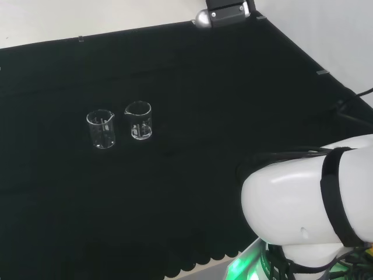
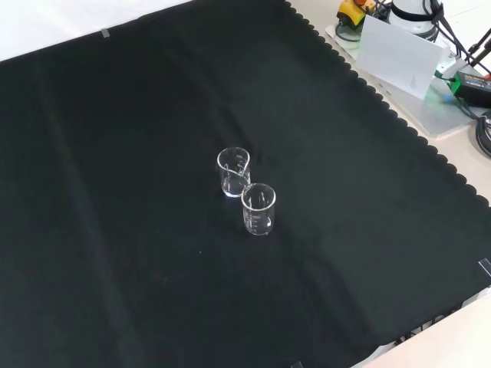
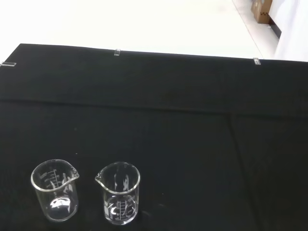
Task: Pick up the beaker on the right.
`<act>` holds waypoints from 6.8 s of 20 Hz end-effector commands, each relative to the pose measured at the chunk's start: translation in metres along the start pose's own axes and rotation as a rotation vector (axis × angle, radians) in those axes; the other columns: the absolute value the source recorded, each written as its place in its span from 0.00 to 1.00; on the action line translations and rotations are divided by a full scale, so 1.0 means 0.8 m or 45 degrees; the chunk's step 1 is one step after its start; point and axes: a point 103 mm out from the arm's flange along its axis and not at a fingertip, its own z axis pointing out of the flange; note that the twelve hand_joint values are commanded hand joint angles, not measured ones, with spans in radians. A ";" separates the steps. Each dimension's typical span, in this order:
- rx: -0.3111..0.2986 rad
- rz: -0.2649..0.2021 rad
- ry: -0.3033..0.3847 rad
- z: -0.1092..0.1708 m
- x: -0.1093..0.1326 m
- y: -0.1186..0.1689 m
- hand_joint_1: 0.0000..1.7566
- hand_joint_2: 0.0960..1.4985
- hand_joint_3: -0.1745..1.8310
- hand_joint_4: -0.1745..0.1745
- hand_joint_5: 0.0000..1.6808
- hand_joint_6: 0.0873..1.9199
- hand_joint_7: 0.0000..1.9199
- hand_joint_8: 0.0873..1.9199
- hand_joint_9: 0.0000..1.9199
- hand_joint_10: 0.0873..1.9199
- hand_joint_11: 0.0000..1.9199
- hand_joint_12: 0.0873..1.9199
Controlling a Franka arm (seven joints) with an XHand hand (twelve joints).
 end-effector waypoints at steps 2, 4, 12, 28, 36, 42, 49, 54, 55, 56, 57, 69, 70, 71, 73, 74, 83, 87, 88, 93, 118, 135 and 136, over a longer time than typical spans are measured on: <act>0.014 0.056 0.063 0.015 -0.024 0.012 0.00 0.77 0.47 0.39 0.04 0.00 0.00 0.09 0.00 0.29 0.00 0.40; 0.018 0.060 0.060 0.019 -0.027 0.015 0.00 0.77 0.47 0.39 0.04 0.00 0.00 0.09 0.00 0.29 0.00 0.40; 0.038 0.087 0.096 0.045 -0.052 0.026 0.00 0.78 0.47 0.39 0.04 0.00 0.00 0.10 0.00 0.29 0.00 0.40; 0.099 0.023 0.311 0.142 -0.139 0.085 0.21 0.58 0.52 0.37 0.04 0.00 0.00 0.14 0.01 0.30 0.00 0.41; 0.151 -0.048 0.389 0.194 -0.132 0.103 0.34 0.43 0.59 0.36 0.05 0.00 0.00 0.17 0.03 0.31 0.00 0.47; 0.226 -0.095 0.418 0.252 -0.118 0.118 0.39 0.37 0.62 0.34 0.05 0.00 0.00 0.20 0.04 0.32 0.00 0.50; 0.286 -0.119 0.446 0.287 -0.113 0.133 0.41 0.33 0.64 0.32 0.06 0.00 0.00 0.22 0.05 0.33 0.00 0.52; 0.309 -0.132 0.450 0.304 -0.112 0.142 0.41 0.33 0.64 0.32 0.06 0.00 0.00 0.23 0.05 0.33 0.00 0.52; 0.315 -0.133 0.448 0.308 -0.112 0.144 0.41 0.33 0.64 0.32 0.06 0.00 0.00 0.23 0.05 0.33 0.00 0.52; 0.323 -0.133 0.445 0.312 -0.112 0.146 0.42 0.33 0.64 0.32 0.06 0.00 0.00 0.23 0.05 0.33 0.00 0.52; 0.327 -0.135 0.445 0.315 -0.110 0.147 0.42 0.33 0.64 0.32 0.06 0.00 0.00 0.23 0.05 0.33 0.00 0.52; 0.383 -0.180 0.496 0.357 -0.095 0.157 0.37 0.32 0.61 0.32 0.06 0.00 0.00 0.22 0.04 0.33 0.00 0.52; 0.384 -0.186 0.499 0.359 -0.095 0.158 0.36 0.32 0.61 0.32 0.06 0.00 0.00 0.22 0.04 0.33 0.00 0.52; 0.385 -0.194 0.506 0.361 -0.093 0.160 0.35 0.32 0.60 0.32 0.06 0.00 0.00 0.22 0.04 0.33 0.00 0.52; 0.388 -0.205 0.517 0.364 -0.089 0.162 0.35 0.31 0.60 0.32 0.06 0.00 0.00 0.22 0.04 0.33 0.00 0.52; 0.390 -0.209 0.518 0.366 -0.086 0.163 0.35 0.31 0.60 0.32 0.06 0.00 0.00 0.22 0.04 0.33 0.00 0.52; 0.390 -0.140 0.468 0.380 -0.078 0.172 0.35 0.30 0.59 0.32 0.06 0.00 0.00 0.22 0.04 0.33 0.00 0.52; 0.411 -0.260 0.581 0.390 -0.090 0.180 0.36 0.29 0.59 0.32 0.06 0.00 0.00 0.21 0.04 0.32 0.00 0.52; 0.421 -0.280 0.604 0.390 -0.095 0.180 0.36 0.29 0.58 0.32 0.06 0.00 0.00 0.21 0.04 0.32 0.00 0.52; 0.434 -0.234 0.499 0.405 -0.052 0.193 0.37 0.29 0.58 0.32 0.06 0.00 0.00 0.21 0.04 0.32 0.00 0.51; 0.459 -0.424 0.825 0.444 -0.047 0.201 0.45 0.22 0.61 0.34 0.06 0.00 0.00 0.21 0.04 0.32 0.00 0.50; 0.441 -0.498 1.010 0.471 -0.028 0.206 0.50 0.19 0.65 0.28 0.12 0.00 0.03 0.26 0.11 0.32 0.00 0.61; 0.442 -0.499 1.030 0.474 -0.027 0.206 0.50 0.19 0.65 0.28 0.12 0.00 0.03 0.26 0.11 0.32 0.00 0.61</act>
